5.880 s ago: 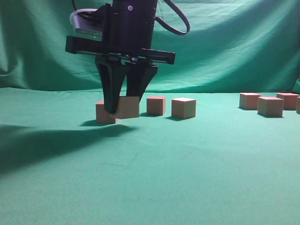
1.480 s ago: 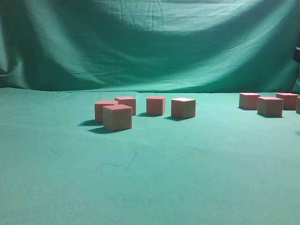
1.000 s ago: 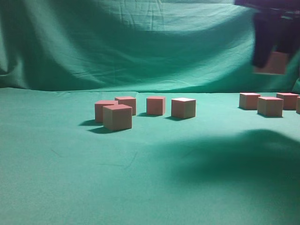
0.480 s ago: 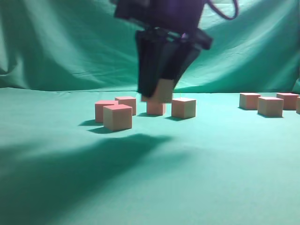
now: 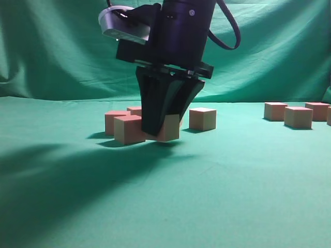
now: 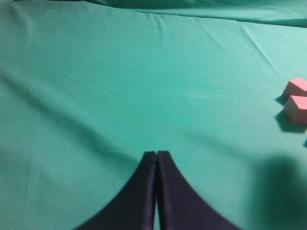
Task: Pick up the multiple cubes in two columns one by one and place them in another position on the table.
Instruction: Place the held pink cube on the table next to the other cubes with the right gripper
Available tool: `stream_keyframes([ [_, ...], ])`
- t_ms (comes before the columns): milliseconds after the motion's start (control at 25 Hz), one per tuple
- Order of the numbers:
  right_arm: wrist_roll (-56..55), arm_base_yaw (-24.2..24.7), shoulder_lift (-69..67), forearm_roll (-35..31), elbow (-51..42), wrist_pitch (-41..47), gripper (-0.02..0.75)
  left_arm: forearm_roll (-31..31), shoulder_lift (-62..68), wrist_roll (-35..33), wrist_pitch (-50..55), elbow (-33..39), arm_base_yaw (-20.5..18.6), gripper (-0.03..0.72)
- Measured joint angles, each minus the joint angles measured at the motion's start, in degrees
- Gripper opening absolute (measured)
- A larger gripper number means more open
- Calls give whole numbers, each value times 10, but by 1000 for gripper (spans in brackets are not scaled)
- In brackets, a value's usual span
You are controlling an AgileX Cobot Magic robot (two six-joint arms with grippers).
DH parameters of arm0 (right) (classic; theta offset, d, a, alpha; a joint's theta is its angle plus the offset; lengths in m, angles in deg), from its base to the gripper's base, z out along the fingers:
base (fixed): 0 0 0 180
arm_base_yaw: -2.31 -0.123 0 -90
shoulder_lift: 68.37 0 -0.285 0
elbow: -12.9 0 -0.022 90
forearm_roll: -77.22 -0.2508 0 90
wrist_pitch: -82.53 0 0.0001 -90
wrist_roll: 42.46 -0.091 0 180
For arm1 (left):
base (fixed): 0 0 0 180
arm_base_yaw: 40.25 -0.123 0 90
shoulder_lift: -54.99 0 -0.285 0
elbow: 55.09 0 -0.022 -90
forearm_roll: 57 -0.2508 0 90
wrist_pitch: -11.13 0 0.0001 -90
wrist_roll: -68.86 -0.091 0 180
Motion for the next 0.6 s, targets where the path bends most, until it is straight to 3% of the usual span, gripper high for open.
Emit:
stream_keyframes([
  [600,20,0,-9,-10,5,7,253,0,0,0,0,0,0,0],
])
